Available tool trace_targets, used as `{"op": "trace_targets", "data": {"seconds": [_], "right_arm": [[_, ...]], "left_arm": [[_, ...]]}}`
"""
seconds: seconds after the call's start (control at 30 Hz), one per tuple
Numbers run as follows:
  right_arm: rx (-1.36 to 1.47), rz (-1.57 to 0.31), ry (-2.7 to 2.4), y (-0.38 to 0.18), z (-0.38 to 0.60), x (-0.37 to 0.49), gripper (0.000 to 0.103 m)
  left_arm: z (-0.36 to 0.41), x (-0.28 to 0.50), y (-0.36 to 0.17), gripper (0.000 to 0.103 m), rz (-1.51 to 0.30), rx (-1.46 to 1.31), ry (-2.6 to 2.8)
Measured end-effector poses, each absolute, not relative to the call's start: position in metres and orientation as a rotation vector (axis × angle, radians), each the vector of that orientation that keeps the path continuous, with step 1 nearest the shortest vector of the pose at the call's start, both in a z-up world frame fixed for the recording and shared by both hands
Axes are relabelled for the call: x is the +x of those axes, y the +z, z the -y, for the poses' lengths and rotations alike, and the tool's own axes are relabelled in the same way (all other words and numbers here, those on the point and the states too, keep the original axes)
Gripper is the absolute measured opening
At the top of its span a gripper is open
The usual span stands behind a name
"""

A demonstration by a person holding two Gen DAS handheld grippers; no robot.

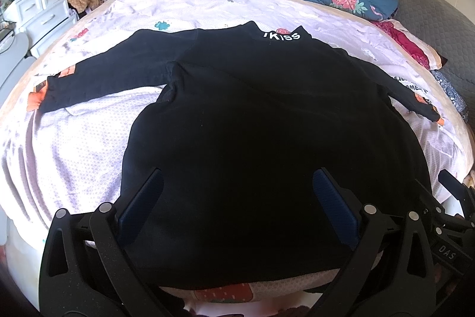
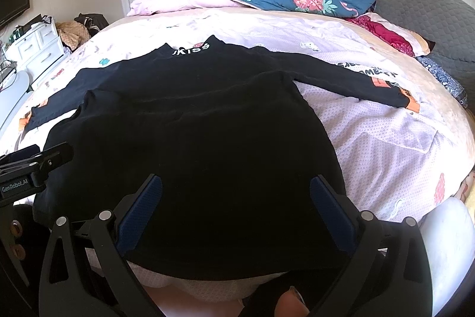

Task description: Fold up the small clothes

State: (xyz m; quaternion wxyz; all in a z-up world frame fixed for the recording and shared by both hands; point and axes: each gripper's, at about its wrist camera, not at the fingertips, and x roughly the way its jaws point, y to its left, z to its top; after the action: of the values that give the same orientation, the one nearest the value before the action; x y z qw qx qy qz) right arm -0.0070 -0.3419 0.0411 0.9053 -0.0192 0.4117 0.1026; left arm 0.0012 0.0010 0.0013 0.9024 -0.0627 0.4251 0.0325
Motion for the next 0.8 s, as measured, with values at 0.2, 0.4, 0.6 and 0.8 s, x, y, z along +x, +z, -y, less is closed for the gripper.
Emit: {"op": "trace_targets", "data": {"seconds": [0.2,0.4,0.6,0.8], "right_arm": [[-0.042,-0.854,0.212,0.040,0.341,-0.005,0.099],[-0.045,-0.854,0.211,0.040,0.339,0.000,0.099],[-0.041,-0.861,0.210,0.041,0.337,0.014,0.099],[-0.031,-0.845,0.219,0.048,0.334,0.031,0.099]], "left_arm": [[-0.002,0.006,0.000,0.094,-0.890,-0.134,0.068],[-0.004,0.013,0.003,0.094,-0.883,-0.140,0.052],[-0.005,0.023,0.006,0.094,-0.881,-0.128,0.064],[-0.005,0.038,0.012,0.094,-0.873,-0.131,0.056]]}}
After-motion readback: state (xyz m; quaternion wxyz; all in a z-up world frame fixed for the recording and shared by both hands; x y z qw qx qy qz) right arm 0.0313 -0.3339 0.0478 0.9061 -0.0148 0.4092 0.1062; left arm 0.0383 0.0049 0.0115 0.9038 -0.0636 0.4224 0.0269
